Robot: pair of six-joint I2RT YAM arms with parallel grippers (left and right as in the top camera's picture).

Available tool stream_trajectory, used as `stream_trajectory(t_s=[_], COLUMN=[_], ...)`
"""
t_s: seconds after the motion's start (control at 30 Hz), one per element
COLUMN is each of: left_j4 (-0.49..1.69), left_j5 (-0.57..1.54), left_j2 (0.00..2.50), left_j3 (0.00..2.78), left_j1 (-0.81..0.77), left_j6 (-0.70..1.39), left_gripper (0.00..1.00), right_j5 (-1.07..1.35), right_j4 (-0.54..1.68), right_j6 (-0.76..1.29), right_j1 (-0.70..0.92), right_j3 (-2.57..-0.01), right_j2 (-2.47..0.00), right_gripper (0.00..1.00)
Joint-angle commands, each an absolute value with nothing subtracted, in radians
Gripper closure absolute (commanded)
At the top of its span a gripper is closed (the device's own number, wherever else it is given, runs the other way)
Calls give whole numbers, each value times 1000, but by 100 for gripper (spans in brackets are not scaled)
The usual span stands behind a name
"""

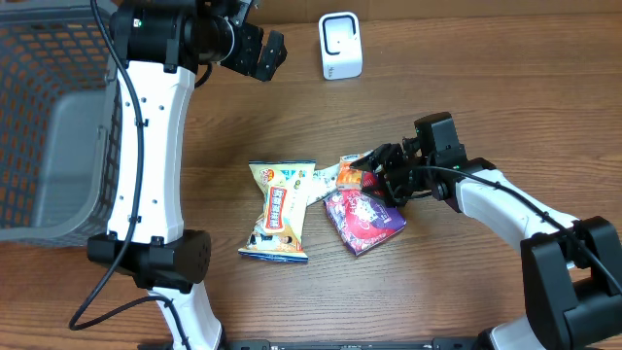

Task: Scan the item barcode
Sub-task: 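Lower the right gripper onto the orange Kleenex pack and grasp it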

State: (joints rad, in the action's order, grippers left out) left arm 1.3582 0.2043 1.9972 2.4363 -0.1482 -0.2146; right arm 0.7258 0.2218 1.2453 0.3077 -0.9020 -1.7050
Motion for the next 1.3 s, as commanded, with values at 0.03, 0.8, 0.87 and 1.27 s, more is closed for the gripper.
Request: stream_trajectory(t_s=[0.03,0.8,0.87,1.27], left_j4=[1358,1357,1357,1356], left_j5=[198,199,199,199], left_j2=[1981,1984,1984,1986], left_j3=[2447,2447,2447,2447], left_j1=[-144,-144,-144,-144], left_j6=[-206,-212,-212,-212], left_gripper=[0,0,0,0], right_j5=[673,577,578,674], right_j4=[241,107,86,3], right_j6=[1250,908,908,915], right_j1=[297,281,281,281], right_j3=[-918,-918,-918,-918], right_j2=[-1715,-1727,-1742,-1810], right_gripper=[41,22,22,25])
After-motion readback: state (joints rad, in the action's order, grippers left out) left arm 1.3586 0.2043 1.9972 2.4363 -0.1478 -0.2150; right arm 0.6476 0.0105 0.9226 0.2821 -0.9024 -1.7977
